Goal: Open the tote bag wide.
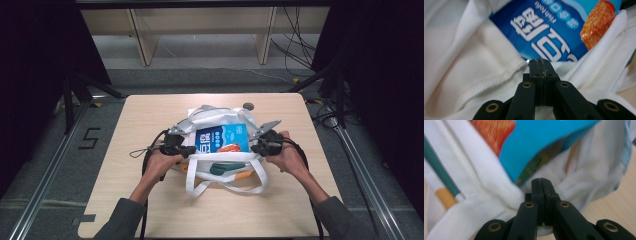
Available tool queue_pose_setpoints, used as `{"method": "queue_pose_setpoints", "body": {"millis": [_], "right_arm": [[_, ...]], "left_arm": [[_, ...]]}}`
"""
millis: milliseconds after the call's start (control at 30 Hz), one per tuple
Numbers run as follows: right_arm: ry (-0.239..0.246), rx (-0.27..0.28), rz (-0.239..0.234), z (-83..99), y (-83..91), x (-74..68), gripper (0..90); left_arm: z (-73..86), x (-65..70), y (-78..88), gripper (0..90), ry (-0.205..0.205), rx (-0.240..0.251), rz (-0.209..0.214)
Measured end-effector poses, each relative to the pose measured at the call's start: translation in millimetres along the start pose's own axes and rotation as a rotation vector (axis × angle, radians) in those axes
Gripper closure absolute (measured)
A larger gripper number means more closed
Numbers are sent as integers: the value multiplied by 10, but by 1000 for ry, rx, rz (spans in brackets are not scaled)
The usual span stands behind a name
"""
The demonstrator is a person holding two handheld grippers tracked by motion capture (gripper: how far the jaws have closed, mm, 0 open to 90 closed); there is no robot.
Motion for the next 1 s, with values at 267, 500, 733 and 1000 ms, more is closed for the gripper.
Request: {"method": "queue_pose_setpoints", "body": {"millis": [267, 500, 733, 1000], "right_arm": [[-3, 1, -1, -17, 38, -67, 900], [-24, 50, 12, -58, 64, -35, 900], [-68, 125, -3, -117, 188, -3, 900], [-68, 167, 8, -178, 300, 55, 898]], "left_arm": [[255, 80, 74, 893, -65, -79, -26], [151, 55, 135, 880, -42, -8, -34], [35, 79, 307, 859, -27, 62, -17], [-2, 58, 405, 842, -7, 94, -19]]}}
Point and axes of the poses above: each handheld gripper's, and its own axes: y roughly backward along the jaws, z roughly out of its underside, x roughly to its right, the point moved 9 cm from there along -y, roughly forward along the jaws, and after that the axes turned 1 degree about -z, right-handed, at the moved point
